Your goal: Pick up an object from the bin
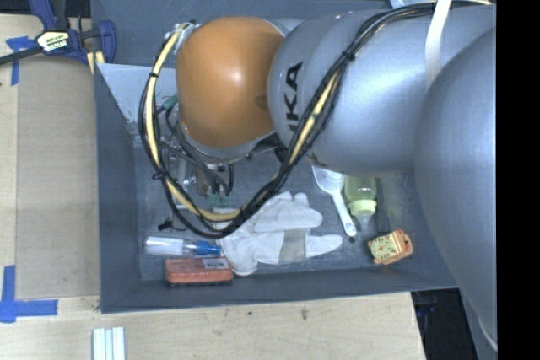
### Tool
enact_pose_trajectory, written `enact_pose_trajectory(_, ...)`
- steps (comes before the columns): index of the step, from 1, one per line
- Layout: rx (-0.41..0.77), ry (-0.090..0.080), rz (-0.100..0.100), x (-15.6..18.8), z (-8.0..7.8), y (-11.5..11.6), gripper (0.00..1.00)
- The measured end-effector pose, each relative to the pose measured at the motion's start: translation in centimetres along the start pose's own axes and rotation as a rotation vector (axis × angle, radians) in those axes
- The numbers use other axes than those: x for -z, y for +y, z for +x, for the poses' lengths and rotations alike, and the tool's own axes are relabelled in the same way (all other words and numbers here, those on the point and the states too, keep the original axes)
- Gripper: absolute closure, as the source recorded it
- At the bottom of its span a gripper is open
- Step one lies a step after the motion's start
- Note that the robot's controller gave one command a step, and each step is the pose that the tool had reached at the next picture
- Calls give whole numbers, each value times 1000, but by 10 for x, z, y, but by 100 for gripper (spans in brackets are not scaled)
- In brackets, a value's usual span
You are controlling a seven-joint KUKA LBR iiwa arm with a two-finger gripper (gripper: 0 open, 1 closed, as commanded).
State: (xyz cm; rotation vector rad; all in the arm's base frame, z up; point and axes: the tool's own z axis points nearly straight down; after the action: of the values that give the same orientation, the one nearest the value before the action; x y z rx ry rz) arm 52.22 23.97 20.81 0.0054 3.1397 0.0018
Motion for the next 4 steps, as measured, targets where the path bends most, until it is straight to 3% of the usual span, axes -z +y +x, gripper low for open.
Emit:
enact_pose_trajectory(1,0,0,0,0,0,0,0)
enact_pose_trajectory(2,80,-5,-1,-45,11,-1,0)
enact_pose_trajectory(3,176,-3,-1,-111,7,-24,0)
enact_pose_trajectory(4,214,-8,1,-122,22,-24,0)
